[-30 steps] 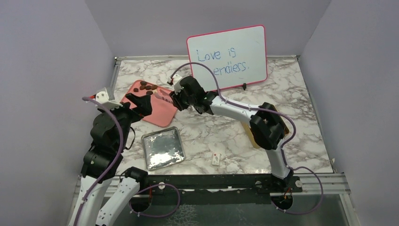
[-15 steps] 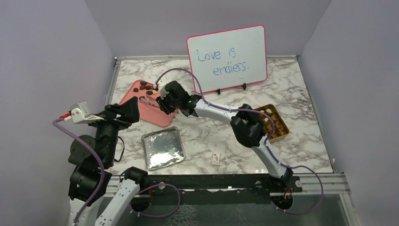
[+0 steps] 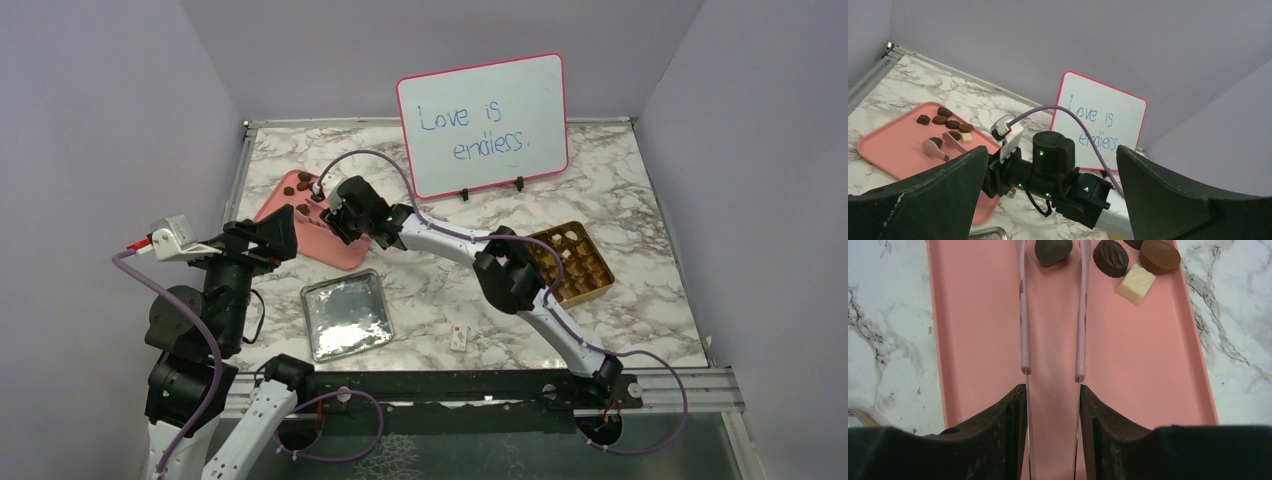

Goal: Pack the chocolate
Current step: Pick up the fake chocolate from the plate.

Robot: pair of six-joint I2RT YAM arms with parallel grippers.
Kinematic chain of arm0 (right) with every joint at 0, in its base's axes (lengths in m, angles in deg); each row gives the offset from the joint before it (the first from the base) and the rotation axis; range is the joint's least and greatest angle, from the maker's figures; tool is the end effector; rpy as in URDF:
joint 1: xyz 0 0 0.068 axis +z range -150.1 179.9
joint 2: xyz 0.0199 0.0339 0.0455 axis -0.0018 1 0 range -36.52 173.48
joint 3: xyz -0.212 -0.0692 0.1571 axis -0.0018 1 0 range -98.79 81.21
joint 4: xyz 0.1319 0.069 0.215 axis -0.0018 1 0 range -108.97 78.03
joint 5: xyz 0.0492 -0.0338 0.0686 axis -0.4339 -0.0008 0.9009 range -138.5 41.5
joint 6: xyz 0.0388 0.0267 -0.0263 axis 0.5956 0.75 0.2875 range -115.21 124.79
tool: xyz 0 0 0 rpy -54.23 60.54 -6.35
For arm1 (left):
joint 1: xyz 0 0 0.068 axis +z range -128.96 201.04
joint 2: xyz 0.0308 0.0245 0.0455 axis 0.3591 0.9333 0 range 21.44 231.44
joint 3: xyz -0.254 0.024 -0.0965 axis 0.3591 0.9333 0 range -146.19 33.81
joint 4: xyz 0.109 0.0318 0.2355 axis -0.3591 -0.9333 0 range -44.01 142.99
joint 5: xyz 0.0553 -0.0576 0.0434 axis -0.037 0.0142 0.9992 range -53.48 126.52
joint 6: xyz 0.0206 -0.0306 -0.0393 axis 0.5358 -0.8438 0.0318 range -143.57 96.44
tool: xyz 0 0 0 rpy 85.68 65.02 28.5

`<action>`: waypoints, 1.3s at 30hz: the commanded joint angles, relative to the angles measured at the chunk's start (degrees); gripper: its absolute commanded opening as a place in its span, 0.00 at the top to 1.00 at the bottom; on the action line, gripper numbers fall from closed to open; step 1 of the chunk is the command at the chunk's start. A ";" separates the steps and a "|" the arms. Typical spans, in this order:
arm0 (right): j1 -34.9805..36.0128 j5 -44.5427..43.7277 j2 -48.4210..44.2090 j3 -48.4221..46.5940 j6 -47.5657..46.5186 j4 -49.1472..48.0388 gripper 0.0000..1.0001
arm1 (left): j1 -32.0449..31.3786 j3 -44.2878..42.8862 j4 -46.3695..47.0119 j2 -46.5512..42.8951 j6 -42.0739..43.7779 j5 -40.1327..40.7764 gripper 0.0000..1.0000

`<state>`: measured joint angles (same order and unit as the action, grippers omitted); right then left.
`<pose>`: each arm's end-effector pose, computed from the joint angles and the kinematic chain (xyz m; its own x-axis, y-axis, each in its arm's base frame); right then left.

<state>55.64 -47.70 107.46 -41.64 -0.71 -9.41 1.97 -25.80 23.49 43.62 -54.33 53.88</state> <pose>0.3250 0.4779 0.1803 -0.2062 -0.4729 -0.8566 -0.8569 0.5099 -0.0752 0.0417 -0.0031 0.4246 0.0955 -0.5496 -0.8300 0.0948 0.8350 -0.5420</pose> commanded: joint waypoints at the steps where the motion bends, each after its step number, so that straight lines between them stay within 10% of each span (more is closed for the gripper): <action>1: 0.65 -1.14 2.16 -3.65 -1.60 0.07 0.55 | 0.33 0.05 0.39 -0.23 0.22 -1.11 0.01; 21: 0.86 3.49 -5.53 1.73 1.06 2.74 0.69 | 0.33 3.98 1.29 0.92 3.11 0.67 0.01; 39: 0.51 -2.90 -29.17 31.09 10.29 5.80 0.72 | 0.34 12.18 3.38 0.82 2.89 -0.94 0.01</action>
<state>55.99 -46.98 81.96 -13.27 5.91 -6.87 1.97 -14.57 24.28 44.60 -51.77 53.58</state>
